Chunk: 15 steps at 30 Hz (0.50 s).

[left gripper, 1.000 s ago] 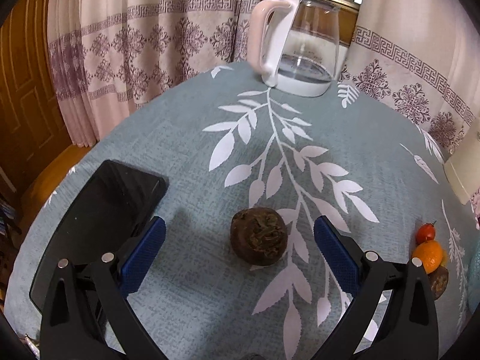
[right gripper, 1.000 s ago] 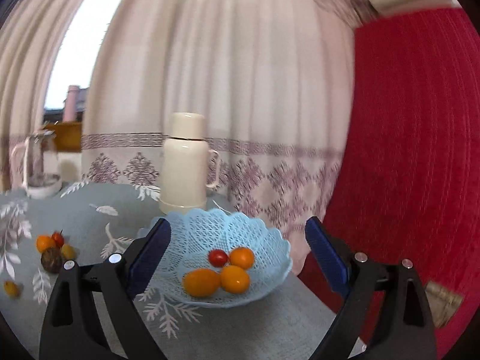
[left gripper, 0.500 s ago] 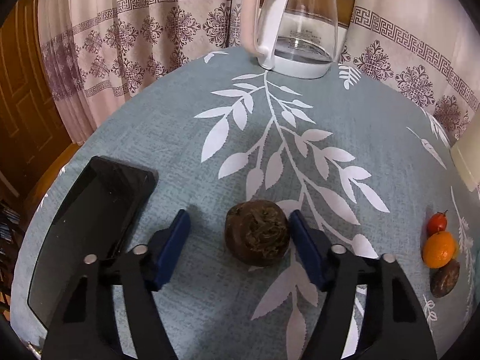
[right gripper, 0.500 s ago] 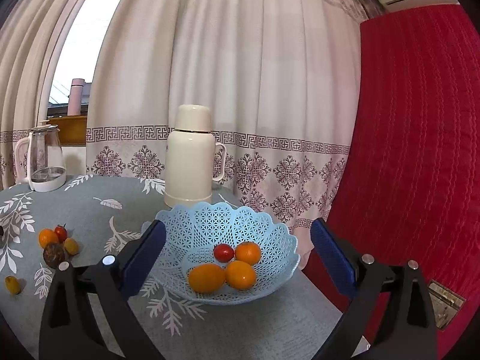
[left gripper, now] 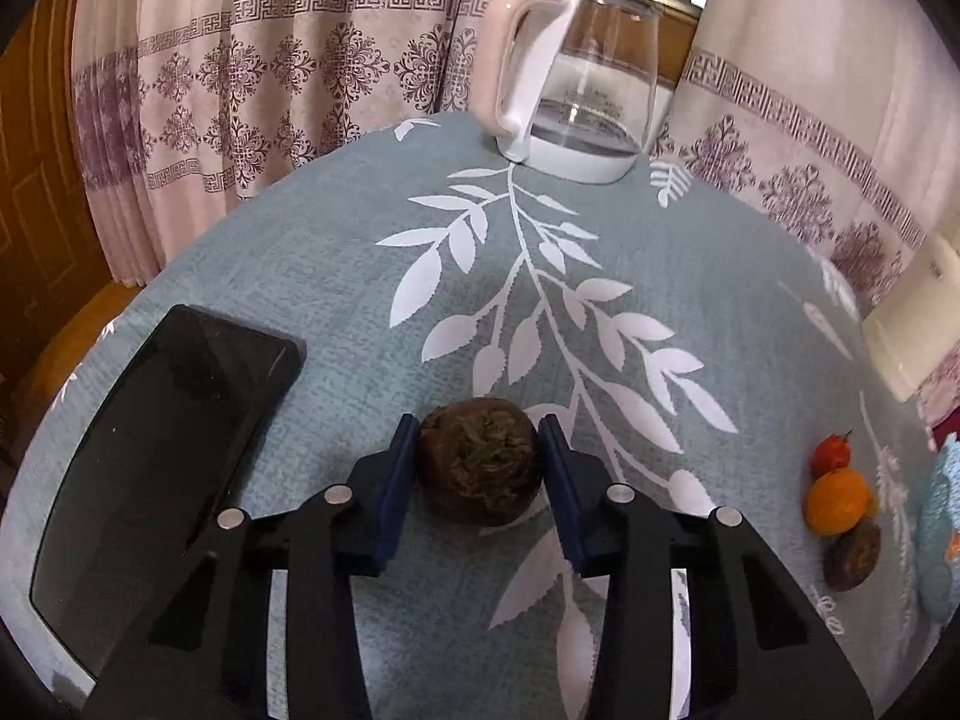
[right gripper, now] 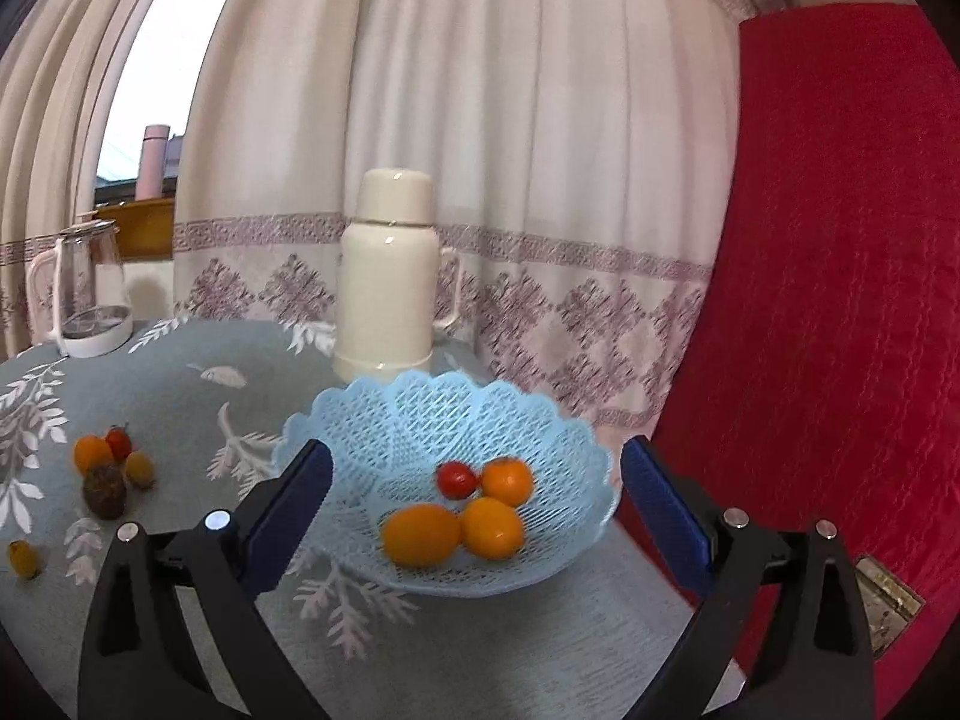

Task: Organize fruits
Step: 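Grasp the dark brown round fruit with the left tool, then grasp a second dark brown fruit with the right tool while the left tool holds its fruit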

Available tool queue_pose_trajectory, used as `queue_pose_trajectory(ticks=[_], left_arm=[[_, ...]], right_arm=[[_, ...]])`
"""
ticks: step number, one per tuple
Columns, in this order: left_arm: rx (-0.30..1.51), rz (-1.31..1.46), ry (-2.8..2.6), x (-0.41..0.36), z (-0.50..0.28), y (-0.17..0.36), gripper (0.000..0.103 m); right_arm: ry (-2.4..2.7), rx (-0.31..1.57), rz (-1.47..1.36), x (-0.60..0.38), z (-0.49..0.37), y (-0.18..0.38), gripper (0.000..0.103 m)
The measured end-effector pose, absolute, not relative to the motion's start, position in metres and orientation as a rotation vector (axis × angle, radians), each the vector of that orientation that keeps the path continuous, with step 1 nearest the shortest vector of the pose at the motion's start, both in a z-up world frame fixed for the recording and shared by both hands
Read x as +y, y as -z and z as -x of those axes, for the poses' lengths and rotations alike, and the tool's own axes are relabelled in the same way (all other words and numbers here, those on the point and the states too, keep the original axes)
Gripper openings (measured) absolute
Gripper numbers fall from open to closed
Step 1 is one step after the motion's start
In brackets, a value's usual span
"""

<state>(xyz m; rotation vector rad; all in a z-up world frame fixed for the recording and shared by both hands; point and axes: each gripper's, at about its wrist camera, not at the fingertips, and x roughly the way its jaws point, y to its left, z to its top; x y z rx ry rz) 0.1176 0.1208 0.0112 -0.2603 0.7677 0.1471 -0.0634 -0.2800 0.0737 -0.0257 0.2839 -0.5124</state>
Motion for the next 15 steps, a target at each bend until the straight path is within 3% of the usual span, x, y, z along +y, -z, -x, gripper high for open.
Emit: queue_pose_trajectory(ticks=[15], left_arm=[[0.615, 0.319, -0.136, 0.125, -0.094, -0.03, 0.042]], right_arm=[[0.049, 0.569, -0.094, -0.191, -0.021, -0.061, 0.096]])
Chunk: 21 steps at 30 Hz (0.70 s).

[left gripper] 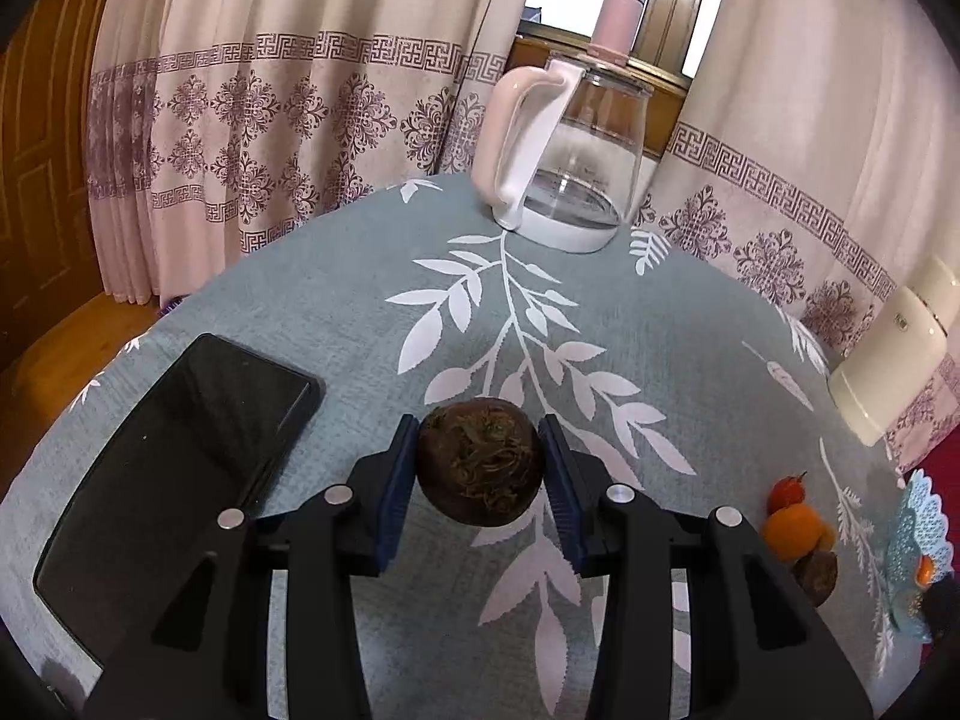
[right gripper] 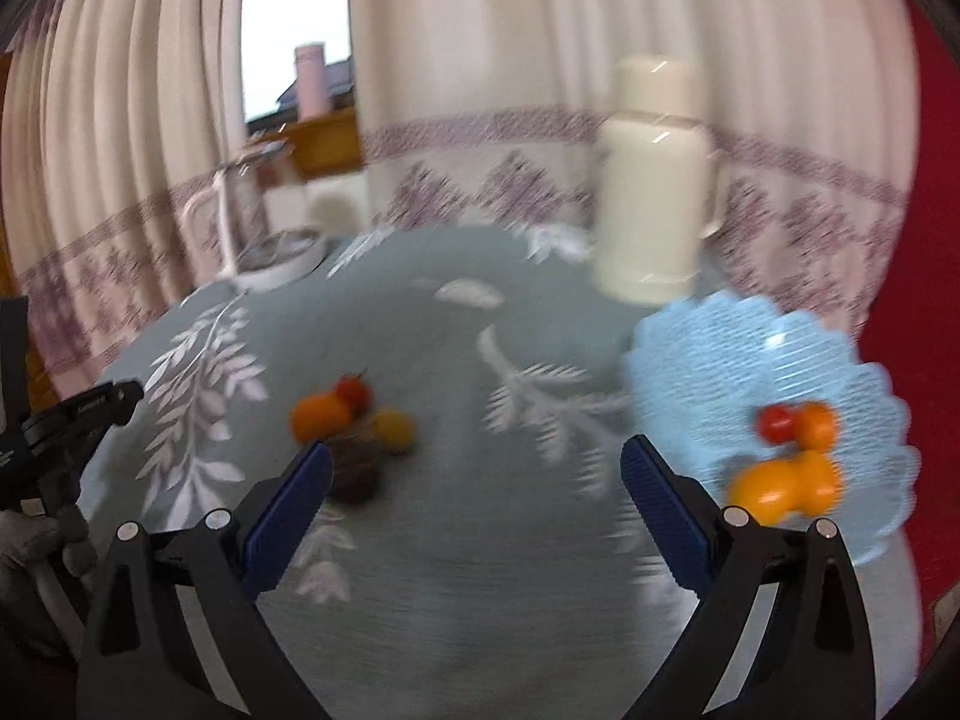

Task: Organize fruits
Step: 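Grasp a second dark brown fruit with the right tool while the left tool holds its fruit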

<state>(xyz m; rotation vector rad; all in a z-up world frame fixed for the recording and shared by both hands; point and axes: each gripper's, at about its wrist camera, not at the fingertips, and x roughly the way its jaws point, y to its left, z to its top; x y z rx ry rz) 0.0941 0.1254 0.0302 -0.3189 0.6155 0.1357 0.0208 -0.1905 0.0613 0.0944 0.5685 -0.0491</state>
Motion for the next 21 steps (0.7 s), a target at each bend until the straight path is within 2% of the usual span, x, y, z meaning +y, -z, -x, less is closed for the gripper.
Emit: queue_pose_trajectory(ticks=[3, 8, 11, 21], left_arm=[[0.599, 0.335, -0.129, 0.125, -0.091, -0.033, 0.042], [0.595, 0.338, -0.106, 0.122, -0.088, -0.034, 0.042], [0.591, 0.341, -0.093, 0.121, -0.086, -0.035, 0.042], [0.582, 0.33, -0.055, 0.113, -0.082, -0.037, 0.042]], right_arm=[[0.009, 0.631, -0.108, -0.178, -0.04, -0.05, 0.095], [-0.023, 0.731, -0.087, -0.155, -0.065, -0.033, 0.069], [-0.041, 0.794, -0.108, -0.15, -0.081, -0.023, 0.06], [-0.068, 0.851, -0.132, -0.139, -0.104, -0.013, 0.057]])
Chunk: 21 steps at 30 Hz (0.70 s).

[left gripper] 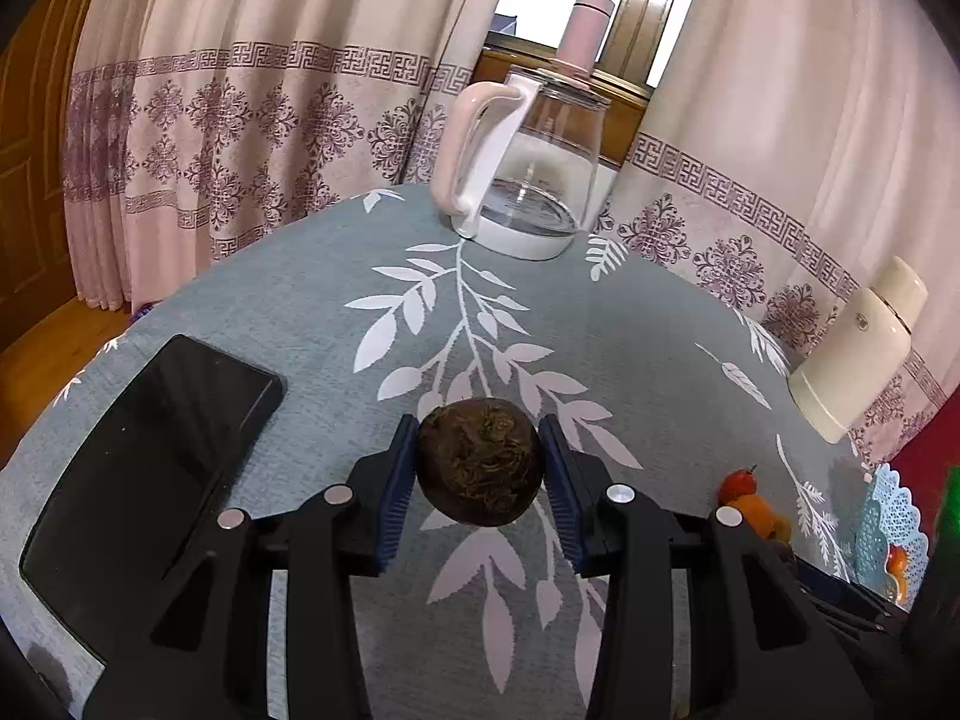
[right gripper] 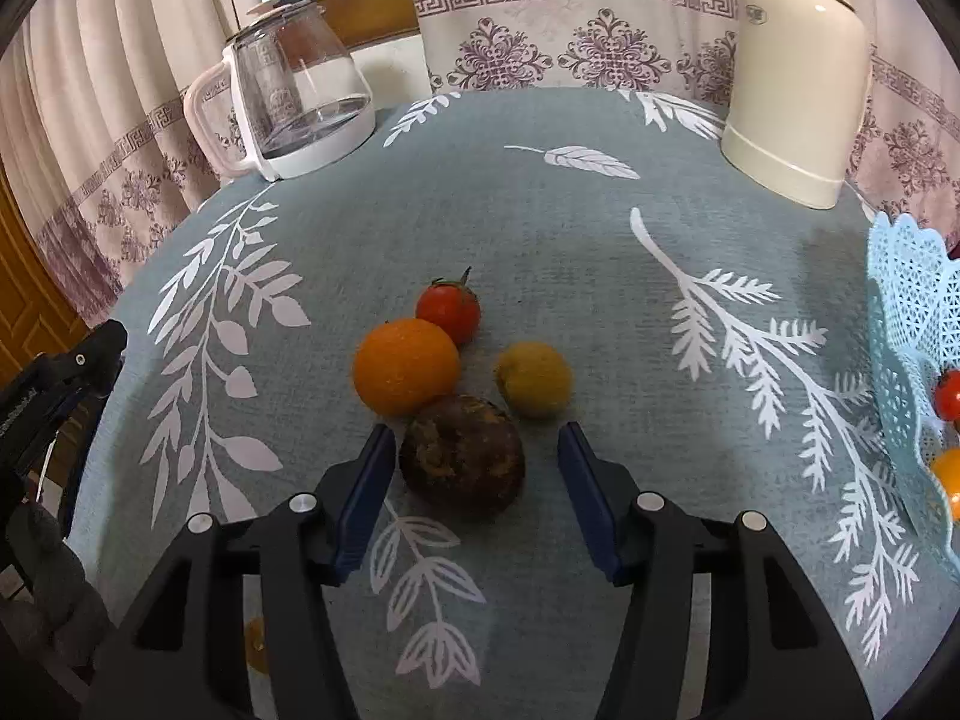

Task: Organize fruits
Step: 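Grasp a second dark brown fruit with the right tool while the left tool holds its fruit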

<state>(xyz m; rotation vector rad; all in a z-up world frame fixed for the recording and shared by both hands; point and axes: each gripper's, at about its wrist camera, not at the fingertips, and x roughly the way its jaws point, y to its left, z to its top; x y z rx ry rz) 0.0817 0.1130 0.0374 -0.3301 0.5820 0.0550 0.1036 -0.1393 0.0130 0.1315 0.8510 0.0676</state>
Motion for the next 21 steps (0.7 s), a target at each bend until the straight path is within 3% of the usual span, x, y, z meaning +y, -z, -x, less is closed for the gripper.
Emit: queue_pose_trajectory(ticks=[3, 8, 21], left_arm=[[0.581, 0.327, -0.047, 0.111, -0.081, -0.038, 0.042], [0.582, 0.324, -0.042, 0.109, -0.08, -0.038, 0.042], [0.579, 0.316, -0.029, 0.106, -0.079, -0.039, 0.042]], right_arm=[[-0.066, 0.858, -0.116, -0.136, -0.106, -0.012, 0.056], [-0.078, 0.862, -0.106, -0.135, -0.107, -0.013, 0.042], [-0.064, 0.793, -0.138, -0.144, -0.08, -0.034, 0.042]])
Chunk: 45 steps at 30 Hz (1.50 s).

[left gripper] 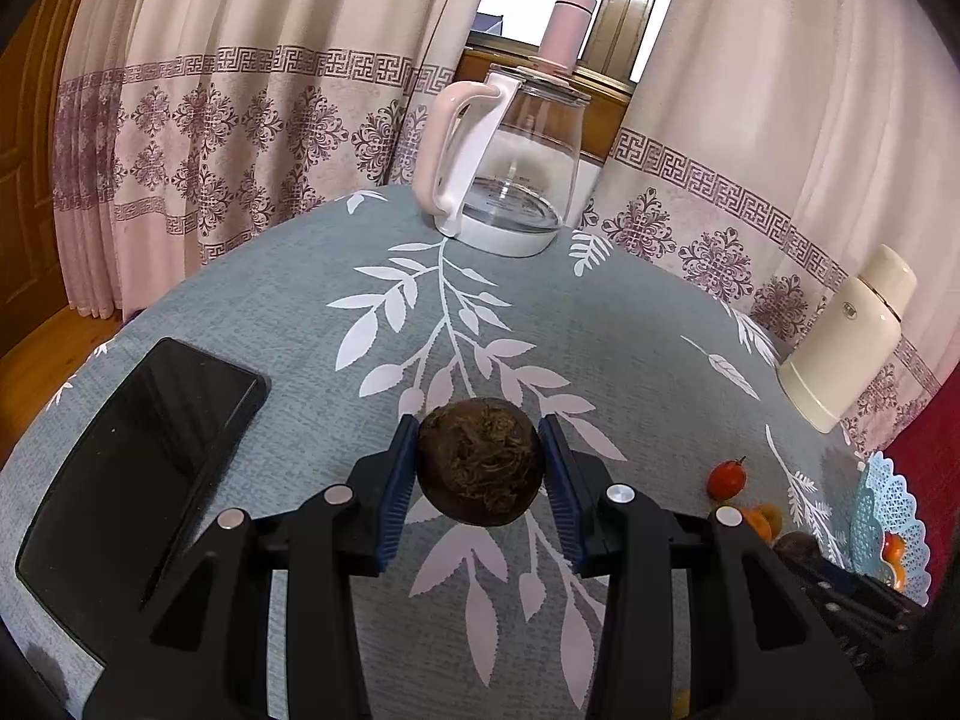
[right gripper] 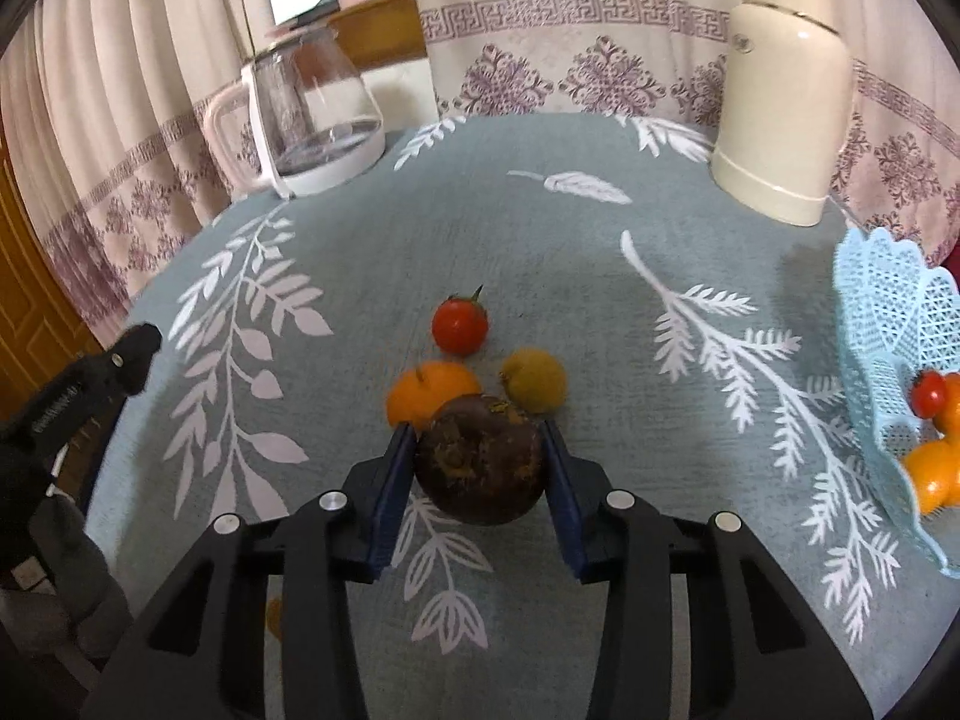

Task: Organize fruits
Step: 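Grasp a second dark brown fruit with the right tool while the left tool holds its fruit, then carry the brown fruit into the basket and open the right tool while the left tool holds its fruit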

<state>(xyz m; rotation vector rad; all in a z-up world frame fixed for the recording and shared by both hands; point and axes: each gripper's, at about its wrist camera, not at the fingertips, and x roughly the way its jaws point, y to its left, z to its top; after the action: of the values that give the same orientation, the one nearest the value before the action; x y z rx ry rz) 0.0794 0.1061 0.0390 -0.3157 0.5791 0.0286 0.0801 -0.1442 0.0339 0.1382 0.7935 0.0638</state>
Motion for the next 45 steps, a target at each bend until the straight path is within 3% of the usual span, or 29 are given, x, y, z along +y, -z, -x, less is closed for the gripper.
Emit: queue_pose_trajectory(ticks=[23, 45], left_arm=[[0.573, 0.291, 0.006, 0.094, -0.075, -0.042, 0.042], [0.575, 0.284, 0.001, 0.093, -0.074, -0.04, 0.042]], right_arm=[[0.227, 0.644, -0.304, -0.271, -0.012, -0.072, 0.042], [0.453, 0.62, -0.352, -0.352, 0.024, -0.059, 0.043]])
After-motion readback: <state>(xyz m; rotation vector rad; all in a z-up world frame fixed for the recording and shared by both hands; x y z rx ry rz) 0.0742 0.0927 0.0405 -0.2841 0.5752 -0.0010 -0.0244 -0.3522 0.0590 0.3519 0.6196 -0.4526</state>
